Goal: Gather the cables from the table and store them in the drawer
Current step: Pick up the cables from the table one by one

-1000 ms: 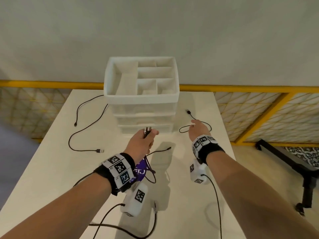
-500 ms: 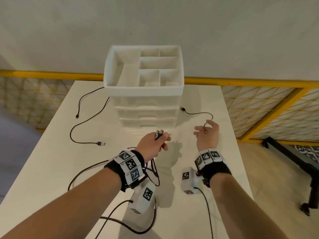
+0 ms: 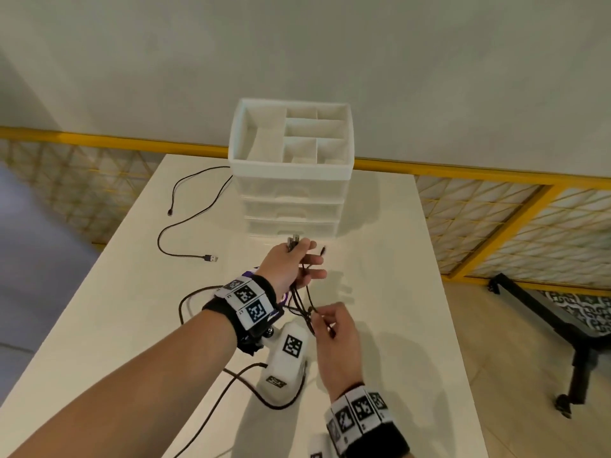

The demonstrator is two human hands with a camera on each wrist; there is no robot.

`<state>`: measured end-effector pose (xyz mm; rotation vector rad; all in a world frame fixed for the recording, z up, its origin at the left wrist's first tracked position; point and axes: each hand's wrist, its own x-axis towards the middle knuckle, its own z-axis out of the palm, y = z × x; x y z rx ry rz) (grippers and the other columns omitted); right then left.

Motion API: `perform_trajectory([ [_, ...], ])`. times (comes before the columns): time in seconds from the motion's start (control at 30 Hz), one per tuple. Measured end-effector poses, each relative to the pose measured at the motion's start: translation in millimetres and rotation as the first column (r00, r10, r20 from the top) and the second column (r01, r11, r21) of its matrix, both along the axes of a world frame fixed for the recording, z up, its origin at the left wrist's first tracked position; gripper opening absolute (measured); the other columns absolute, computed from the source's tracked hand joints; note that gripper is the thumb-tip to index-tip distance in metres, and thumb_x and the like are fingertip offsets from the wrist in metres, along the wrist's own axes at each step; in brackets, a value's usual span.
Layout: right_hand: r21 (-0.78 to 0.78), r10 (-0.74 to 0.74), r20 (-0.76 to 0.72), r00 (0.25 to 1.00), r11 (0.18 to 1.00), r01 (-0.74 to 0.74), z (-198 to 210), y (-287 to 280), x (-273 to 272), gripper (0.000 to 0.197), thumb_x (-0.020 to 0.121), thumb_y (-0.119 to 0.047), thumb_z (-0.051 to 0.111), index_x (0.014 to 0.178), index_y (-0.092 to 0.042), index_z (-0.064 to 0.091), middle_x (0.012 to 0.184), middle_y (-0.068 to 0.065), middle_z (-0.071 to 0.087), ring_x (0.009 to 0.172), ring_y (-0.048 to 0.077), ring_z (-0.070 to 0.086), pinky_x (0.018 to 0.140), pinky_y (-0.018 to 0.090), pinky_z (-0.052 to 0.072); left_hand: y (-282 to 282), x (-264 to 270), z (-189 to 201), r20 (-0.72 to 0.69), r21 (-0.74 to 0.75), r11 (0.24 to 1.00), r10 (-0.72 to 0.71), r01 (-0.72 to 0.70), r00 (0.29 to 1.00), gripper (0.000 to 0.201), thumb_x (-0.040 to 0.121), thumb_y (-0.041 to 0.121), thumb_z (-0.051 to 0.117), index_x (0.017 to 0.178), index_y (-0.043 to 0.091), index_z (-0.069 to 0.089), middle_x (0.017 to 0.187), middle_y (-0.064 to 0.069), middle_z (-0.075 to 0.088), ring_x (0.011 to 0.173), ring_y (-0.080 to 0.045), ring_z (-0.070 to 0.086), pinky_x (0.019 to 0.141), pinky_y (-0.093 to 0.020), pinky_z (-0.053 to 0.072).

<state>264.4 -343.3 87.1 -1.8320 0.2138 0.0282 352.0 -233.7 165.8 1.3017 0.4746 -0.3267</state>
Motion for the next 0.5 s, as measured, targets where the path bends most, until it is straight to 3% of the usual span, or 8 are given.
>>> perform_trajectory([
  [0.1,-0.078,0.074,-0.056,0.996,0.994,-0.079,-8,3,-20,0.014,0.087,-0.015,0.058,0.078,-0.025,0.055,0.084,-0.004,0.065,0.074,0.011,0.057,0.065,0.024,0.043,15,-15,1,0.059,0.057,0.997,0.042,-0.046,0.997,0.025,0.098,0.026,0.042,0.115,0.01,0.053,0.075,-0.005,0.059,0.047,-0.015,0.067,0.036,-0.017,0.043],
  [0.2,-0.129,0.152,-0.084,0.985,0.978,-0.162,-4,6,-26,0.02,0.084,-0.012,0.057,0.077,-0.031,0.056,0.089,-0.007,0.062,0.082,0.015,0.059,0.074,0.03,0.047,34,-30,2,0.141,0.162,0.985,0.029,-0.051,0.99,0.029,0.099,0.026,0.042,0.119,0.009,0.052,0.07,-0.003,0.053,0.04,-0.013,0.06,0.036,-0.019,0.04],
  [0.3,-0.127,0.127,0.019,0.992,0.984,-0.123,20,16,-10,0.022,0.089,-0.013,0.05,0.098,-0.029,0.062,0.099,-0.011,0.055,0.098,0.016,0.051,0.086,0.029,0.042,46,-49,4,0.221,0.231,0.973,-0.036,-0.016,0.975,0.028,0.099,0.028,0.041,0.117,0.009,0.052,0.062,0.001,0.05,0.038,-0.012,0.055,0.038,-0.02,0.04],
  [0.37,-0.08,0.108,0.086,0.99,0.992,-0.101,49,26,8,0.025,0.092,-0.027,0.047,0.11,-0.024,0.064,0.101,-0.01,0.057,0.104,0.014,0.049,0.091,0.027,0.038,52,-63,4,0.248,0.263,0.965,-0.09,0.022,0.965,0.025,0.098,0.029,0.042,0.112,0.012,0.053,0.058,0.003,0.05,0.039,-0.014,0.055,0.04,-0.022,0.041],
  [0.43,0.036,0.141,0.096,0.985,0.989,-0.145,76,36,23,0.03,0.093,-0.037,0.046,0.103,-0.02,0.067,0.091,-0.009,0.063,0.092,0.004,0.06,0.083,0.014,0.042,55,-74,3,0.257,0.271,0.959,-0.151,0.079,0.955,0.023,0.098,0.03,0.042,0.109,0.012,0.052,0.056,0.002,0.051,0.04,-0.016,0.055,0.04,-0.023,0.041],
  [0.5,0.085,0.217,0.055,0.975,0.971,-0.221,93,46,34,0.029,0.097,-0.031,0.047,0.097,-0.011,0.069,0.087,-0.009,0.067,0.076,-0.007,0.061,0.066,0.004,0.042,57,-83,4,0.256,0.274,0.951,-0.213,0.14,0.943,0.027,0.098,0.03,0.042,0.109,0.007,0.05,0.058,0.001,0.052,0.041,-0.017,0.056,0.04,-0.023,0.041],
])
